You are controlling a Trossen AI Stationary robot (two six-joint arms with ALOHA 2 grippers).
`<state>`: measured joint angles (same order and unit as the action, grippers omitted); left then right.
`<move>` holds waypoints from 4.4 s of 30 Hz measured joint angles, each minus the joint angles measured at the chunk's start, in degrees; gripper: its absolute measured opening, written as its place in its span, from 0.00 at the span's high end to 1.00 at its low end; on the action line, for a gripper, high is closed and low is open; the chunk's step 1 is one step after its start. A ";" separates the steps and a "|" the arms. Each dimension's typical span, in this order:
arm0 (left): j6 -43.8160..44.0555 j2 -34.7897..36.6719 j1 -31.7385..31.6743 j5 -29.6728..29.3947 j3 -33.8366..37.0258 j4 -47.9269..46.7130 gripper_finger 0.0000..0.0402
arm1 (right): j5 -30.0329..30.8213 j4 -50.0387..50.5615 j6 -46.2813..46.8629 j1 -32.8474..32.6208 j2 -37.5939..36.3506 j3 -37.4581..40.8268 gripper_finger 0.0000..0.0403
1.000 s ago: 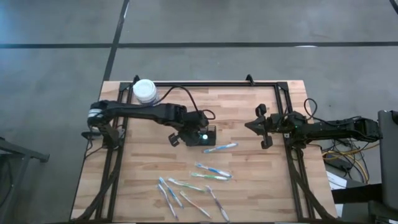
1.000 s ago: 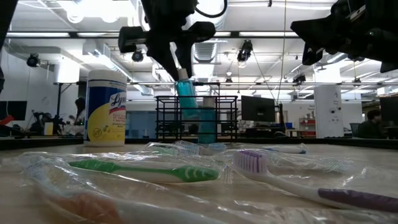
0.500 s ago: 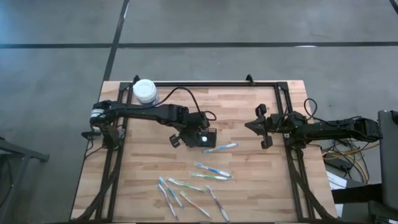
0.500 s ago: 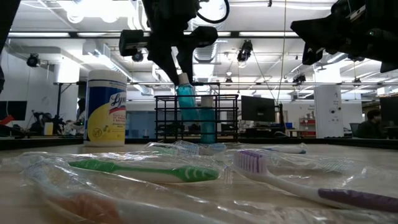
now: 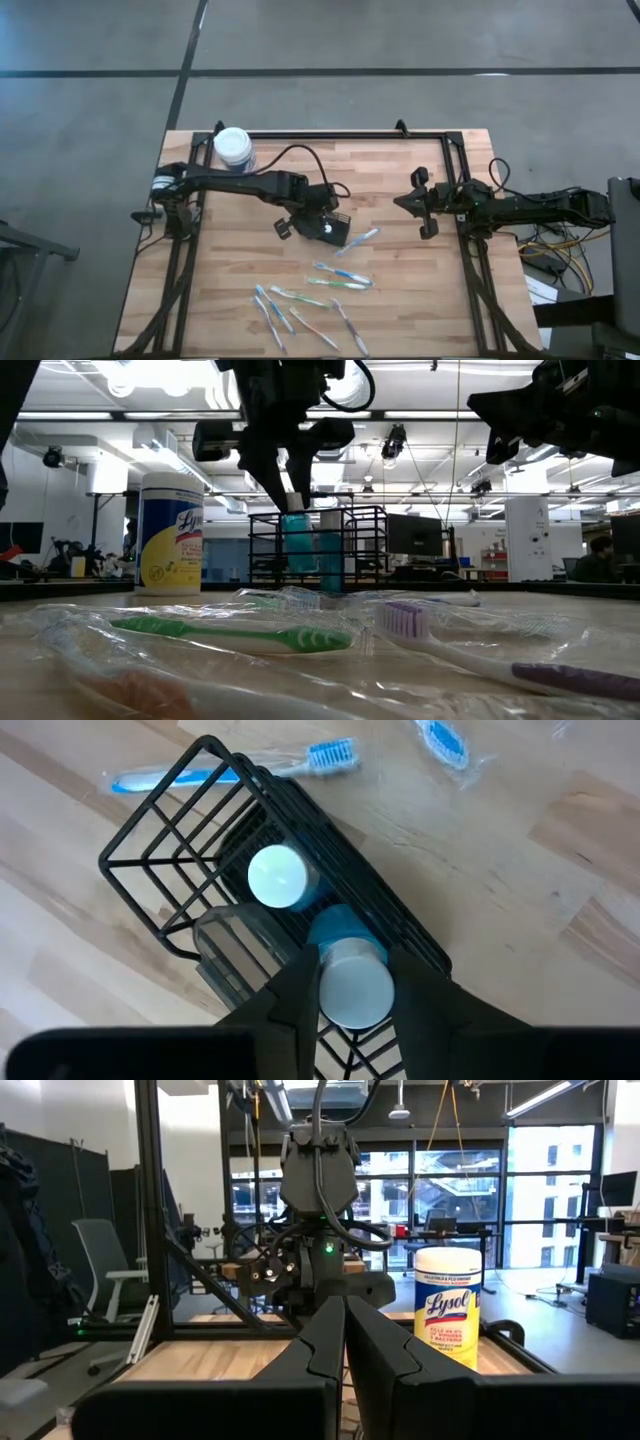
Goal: Pick & Place toothbrushing station
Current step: Put the mouthwash into the mesh organizer, then adjust the mesh organizer
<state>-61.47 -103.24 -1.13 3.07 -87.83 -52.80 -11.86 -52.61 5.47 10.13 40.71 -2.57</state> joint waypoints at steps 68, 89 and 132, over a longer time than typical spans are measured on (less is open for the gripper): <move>14.98 9.75 -4.50 10.33 -9.32 -12.96 0.69 | -0.20 0.08 3.20 -0.04 -0.07 0.00 0.97; 50.88 60.58 -12.85 12.29 46.03 40.45 0.99 | -0.17 0.87 6.75 -0.06 -0.04 -0.45 0.97; 70.01 53.11 -12.55 -0.37 73.28 64.96 1.00 | 11.98 42.94 0.45 -26.49 44.97 -43.69 0.98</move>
<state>8.54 -50.13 -13.67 2.70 -14.55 12.16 0.12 -9.67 5.92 -16.36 85.68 -46.26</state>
